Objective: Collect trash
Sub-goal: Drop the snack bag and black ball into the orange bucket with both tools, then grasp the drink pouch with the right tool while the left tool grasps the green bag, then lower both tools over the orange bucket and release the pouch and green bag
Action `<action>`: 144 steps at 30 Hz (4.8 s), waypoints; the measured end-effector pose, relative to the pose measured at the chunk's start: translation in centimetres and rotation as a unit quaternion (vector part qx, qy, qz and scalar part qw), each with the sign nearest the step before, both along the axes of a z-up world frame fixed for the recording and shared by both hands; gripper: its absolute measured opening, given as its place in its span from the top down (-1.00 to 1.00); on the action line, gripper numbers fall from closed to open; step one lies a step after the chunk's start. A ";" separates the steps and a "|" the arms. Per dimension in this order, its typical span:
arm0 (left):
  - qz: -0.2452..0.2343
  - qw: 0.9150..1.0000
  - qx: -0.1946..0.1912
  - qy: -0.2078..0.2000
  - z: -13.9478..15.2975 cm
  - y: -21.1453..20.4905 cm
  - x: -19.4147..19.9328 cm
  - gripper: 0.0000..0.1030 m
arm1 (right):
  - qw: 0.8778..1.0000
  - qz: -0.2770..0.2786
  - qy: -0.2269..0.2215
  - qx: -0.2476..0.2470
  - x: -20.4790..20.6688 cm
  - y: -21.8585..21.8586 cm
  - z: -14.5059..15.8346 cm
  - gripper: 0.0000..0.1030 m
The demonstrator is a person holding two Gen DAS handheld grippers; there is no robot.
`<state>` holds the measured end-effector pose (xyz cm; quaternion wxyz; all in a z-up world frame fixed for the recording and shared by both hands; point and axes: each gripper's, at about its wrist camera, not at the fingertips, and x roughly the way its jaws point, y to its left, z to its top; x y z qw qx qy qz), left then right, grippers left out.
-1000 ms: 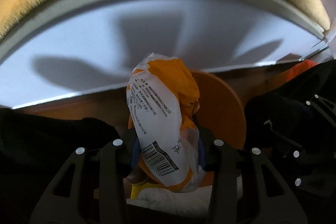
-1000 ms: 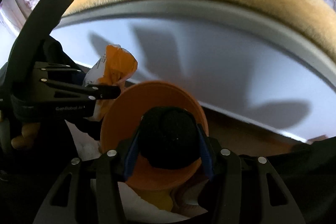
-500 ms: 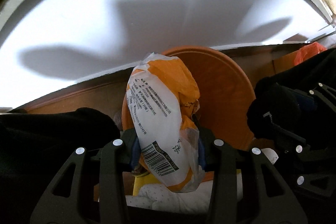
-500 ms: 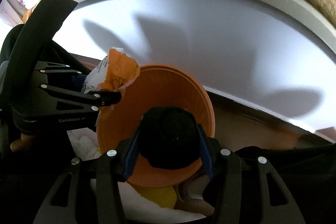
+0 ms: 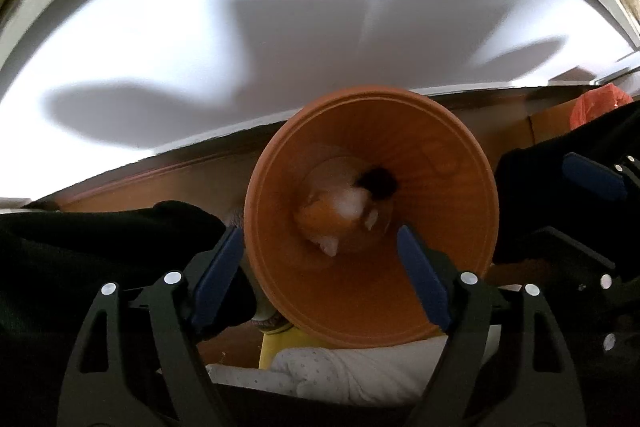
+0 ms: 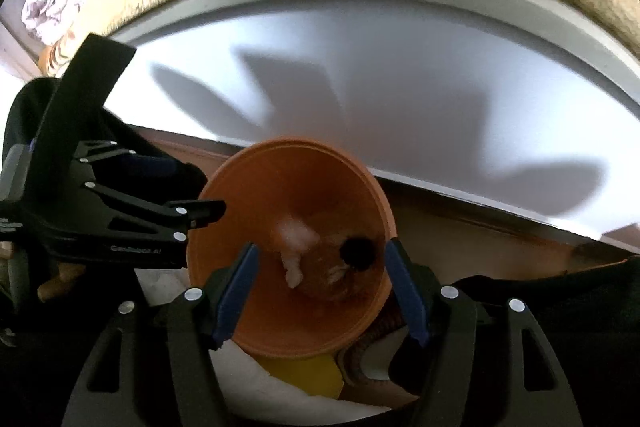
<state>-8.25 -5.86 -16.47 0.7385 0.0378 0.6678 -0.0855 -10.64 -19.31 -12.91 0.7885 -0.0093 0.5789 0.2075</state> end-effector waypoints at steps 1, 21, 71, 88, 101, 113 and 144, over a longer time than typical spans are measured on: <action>0.001 1.000 -0.001 -0.003 0.2 0.0 0.0 -0.50 | 1.000 -0.002 -0.005 0.000 -0.1 -0.3 0.3 -0.25; -0.030 0.977 -0.047 -0.207 13.7 -0.7 1.1 -0.50 | 0.959 -0.138 -0.246 0.002 7.4 -11.7 19.0 -0.56; 0.027 0.962 -0.100 -0.253 18.8 -6.3 17.4 -0.51 | 0.895 -0.197 -0.399 -0.028 11.0 -11.8 14.9 0.09; 0.127 0.973 -0.045 -0.185 15.5 -6.8 25.4 -0.08 | 0.907 -0.173 -0.384 0.000 11.6 -12.3 13.9 0.09; 0.085 0.963 -0.024 -0.256 15.8 -7.2 21.8 0.41 | 0.914 -0.176 -0.367 0.003 12.1 -11.5 13.5 0.09; 0.015 0.943 -0.037 -0.330 19.4 -5.8 10.6 0.41 | 0.920 -0.160 -0.358 0.017 10.7 -9.4 13.4 0.09; -0.013 0.986 -0.038 -0.161 6.8 -0.7 -3.8 0.41 | 0.983 -0.026 -0.183 0.001 -3.9 -1.0 5.2 0.08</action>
